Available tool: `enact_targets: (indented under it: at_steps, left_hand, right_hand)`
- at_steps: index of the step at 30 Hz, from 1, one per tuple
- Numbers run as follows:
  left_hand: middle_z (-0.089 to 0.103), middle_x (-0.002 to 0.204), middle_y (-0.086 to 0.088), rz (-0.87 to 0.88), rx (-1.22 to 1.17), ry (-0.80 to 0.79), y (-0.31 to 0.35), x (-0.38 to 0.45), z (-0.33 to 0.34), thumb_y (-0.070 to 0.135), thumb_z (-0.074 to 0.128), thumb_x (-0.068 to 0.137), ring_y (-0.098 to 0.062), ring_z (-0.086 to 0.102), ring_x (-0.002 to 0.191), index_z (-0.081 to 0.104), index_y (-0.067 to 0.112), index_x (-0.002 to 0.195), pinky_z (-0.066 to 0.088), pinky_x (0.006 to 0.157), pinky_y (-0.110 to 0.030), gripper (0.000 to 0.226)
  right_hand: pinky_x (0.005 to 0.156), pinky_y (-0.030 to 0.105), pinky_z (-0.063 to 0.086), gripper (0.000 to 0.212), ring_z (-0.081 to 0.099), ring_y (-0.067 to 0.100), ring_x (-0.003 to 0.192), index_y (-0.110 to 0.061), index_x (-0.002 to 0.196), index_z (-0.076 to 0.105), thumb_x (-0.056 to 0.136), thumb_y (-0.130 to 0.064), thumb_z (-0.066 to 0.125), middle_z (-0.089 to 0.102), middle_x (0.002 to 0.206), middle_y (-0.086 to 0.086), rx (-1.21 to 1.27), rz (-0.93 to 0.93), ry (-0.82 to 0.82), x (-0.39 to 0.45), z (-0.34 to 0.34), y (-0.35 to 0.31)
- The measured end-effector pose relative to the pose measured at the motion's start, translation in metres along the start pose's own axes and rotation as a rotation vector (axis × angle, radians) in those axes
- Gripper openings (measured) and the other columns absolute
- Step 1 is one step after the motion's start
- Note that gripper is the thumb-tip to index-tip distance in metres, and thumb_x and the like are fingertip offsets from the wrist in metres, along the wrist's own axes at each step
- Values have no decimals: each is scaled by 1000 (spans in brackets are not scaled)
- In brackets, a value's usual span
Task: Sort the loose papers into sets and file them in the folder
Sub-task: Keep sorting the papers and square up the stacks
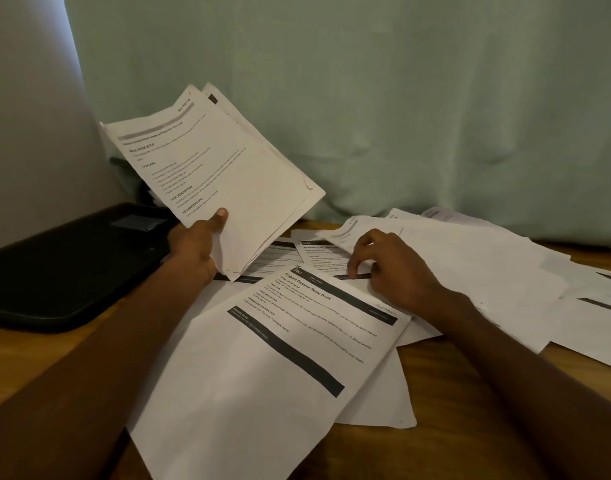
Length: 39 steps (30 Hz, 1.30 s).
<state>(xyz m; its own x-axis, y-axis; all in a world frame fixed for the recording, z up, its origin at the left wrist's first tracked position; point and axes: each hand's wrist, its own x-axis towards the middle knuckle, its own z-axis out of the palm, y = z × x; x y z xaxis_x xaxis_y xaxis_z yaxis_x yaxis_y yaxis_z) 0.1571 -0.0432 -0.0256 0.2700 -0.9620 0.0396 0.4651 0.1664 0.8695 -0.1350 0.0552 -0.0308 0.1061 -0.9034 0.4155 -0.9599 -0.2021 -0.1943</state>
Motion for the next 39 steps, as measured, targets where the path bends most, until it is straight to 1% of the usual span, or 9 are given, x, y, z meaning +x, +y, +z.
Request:
enact_targets:
  at_steps: [4,7,11,15,20,26,30,35,39]
  left_hand:
    - [71,124,-3,12,9,-2,0,0,0,10,82,85,-25,67,113,66,15,128,53,102,-51,47]
    - [70,121,-1,20,30,-4,-2,0,1,10,81,86,-21,68,106,65,14,129,57,95,-46,46]
    - [70,109,4,33,27,-30,-2,-5,5,7,78,89,-9,67,90,64,13,130,55,67,-26,44]
    - [70,116,1,38,36,-22,-4,-4,5,7,78,88,-12,67,93,64,12,130,55,76,-32,45]
    - [68,115,2,54,52,-37,-11,-6,7,9,79,88,-15,65,97,63,15,130,52,88,-36,45]
    - [68,103,8,20,51,-84,-14,-9,11,11,79,88,-10,65,91,63,18,127,54,82,-36,43]
    - [69,103,8,2,36,-88,-17,-7,12,11,78,88,-11,66,91,64,19,123,54,83,-37,39]
    - [71,105,6,-17,56,-105,-20,-4,11,14,80,87,-14,68,93,65,20,123,56,71,-34,40]
    - [73,114,2,-65,94,-105,-20,-2,9,23,85,83,-23,69,102,67,23,127,58,86,-52,47]
  right_hand:
    - [92,33,52,46,47,23,126,-25,138,60,93,-15,67,44,148,-1,-130,55,-53,0,6,4]
    - [98,42,53,53,47,29,127,-15,147,44,98,-27,61,35,156,5,-175,147,-35,1,10,15]
    - [93,39,51,46,55,30,116,-10,135,50,97,-33,63,48,138,11,-149,229,33,2,6,30]
    - [78,27,45,27,64,24,99,-17,119,70,100,-31,58,70,114,6,-180,190,-6,3,3,32]
    - [72,29,47,31,66,25,92,-14,114,70,99,-40,61,71,109,8,-249,202,-68,8,1,34]
    - [64,27,39,20,59,22,68,-6,85,76,88,-25,73,71,79,10,-34,349,241,11,-4,37]
    - [65,30,38,31,52,22,54,-5,56,61,84,-16,69,57,54,7,225,598,559,0,-25,55]
    - [66,32,42,29,59,30,60,-1,60,62,84,-16,68,64,63,18,249,653,628,-4,-34,68]
    - [60,24,32,33,51,16,54,-10,58,59,89,-17,69,58,57,5,203,598,596,-2,-31,67]
